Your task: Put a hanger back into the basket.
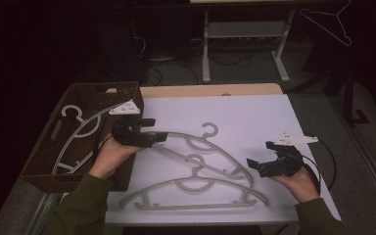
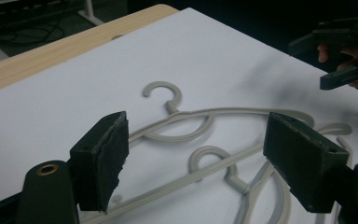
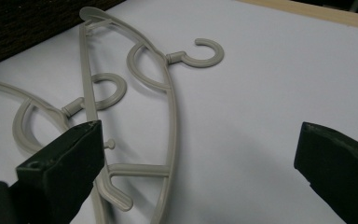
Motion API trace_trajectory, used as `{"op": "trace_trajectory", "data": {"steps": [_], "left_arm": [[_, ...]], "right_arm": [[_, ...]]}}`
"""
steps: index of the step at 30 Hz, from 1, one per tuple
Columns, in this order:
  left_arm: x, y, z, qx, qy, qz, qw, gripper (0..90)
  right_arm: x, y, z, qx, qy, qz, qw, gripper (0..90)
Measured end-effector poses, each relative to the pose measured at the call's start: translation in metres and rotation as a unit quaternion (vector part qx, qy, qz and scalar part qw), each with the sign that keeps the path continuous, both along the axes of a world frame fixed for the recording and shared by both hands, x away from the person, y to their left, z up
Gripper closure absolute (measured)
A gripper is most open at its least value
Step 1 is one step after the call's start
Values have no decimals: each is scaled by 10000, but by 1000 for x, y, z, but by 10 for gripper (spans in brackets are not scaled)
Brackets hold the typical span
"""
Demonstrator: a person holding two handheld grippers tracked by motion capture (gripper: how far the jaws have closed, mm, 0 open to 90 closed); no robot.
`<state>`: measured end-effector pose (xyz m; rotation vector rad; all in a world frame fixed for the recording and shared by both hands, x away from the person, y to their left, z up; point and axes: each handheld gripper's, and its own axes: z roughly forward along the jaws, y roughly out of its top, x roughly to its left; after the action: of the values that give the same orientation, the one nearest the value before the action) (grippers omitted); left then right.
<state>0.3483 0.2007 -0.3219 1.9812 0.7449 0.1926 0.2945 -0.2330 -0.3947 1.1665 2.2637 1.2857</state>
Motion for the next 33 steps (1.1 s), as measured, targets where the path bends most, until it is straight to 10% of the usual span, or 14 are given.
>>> {"op": "trace_trajectory", "data": {"steps": [9,17,22,33], "left_arm": [[-7,-27,-23,-49,101,-184,9998,207],[-8,-36,-43,19,173,-285,9994,135],[-7,-38,-51,56,187,-269,9994,130],[-6,-39,-60,159,254,-215,9993,130]], "right_arm": [[-1,10,0,-7,186,228,9996,154],[-4,21,-12,-237,686,623,9954,751],[-5,26,-17,-334,985,769,9916,897],[0,36,-30,-907,1445,757,9824,900]]}}
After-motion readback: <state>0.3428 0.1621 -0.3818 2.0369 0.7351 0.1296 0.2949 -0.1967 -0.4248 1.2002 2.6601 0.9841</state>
